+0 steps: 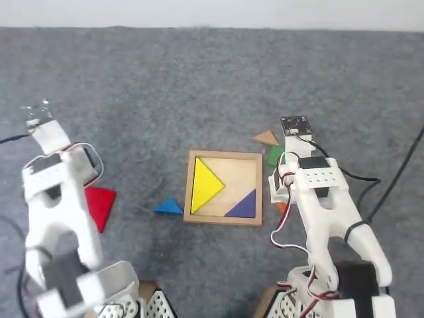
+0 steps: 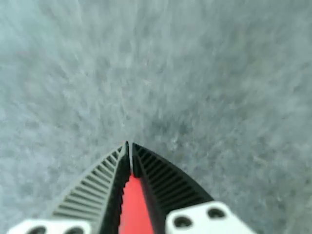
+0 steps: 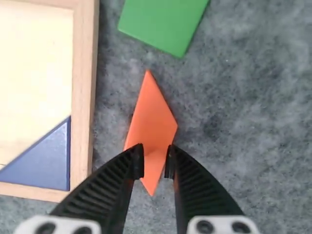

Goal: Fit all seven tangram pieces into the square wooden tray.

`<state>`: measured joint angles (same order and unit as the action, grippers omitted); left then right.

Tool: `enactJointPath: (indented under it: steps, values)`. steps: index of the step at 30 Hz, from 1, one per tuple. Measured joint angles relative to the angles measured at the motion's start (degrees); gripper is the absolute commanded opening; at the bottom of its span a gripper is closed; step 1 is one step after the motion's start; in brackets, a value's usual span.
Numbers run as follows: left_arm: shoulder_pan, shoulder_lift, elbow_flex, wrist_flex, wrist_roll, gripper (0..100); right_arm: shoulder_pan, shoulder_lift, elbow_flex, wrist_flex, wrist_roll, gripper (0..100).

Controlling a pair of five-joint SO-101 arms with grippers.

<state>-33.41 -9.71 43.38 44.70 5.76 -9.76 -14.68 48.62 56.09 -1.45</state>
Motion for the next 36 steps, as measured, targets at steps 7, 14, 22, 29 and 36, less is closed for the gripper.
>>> enactJointPath:
  steps: [7,14,22,29,36]
  values:
    - [-2.4,13.7,-12.7,8.4,0.2,1,0.0,0.0,0.0,0.0,0.0,9.8]
    - [-1.4,15.2,-12.9,8.4,-8.0,1,0.0,0.0,0.0,0.0,0.0,9.8]
    - [-0.4,18.3,-12.9,8.8,-16.9,1,0.0,0.0,0.0,0.0,0.0,9.8]
    - [-3.4,18.3,-12.9,14.5,-19.9,1,0.0,0.0,0.0,0.0,0.0,9.8]
    - [-11.2,18.3,-12.9,18.5,-27.7,1,0.0,0.0,0.0,0.0,0.0,9.8]
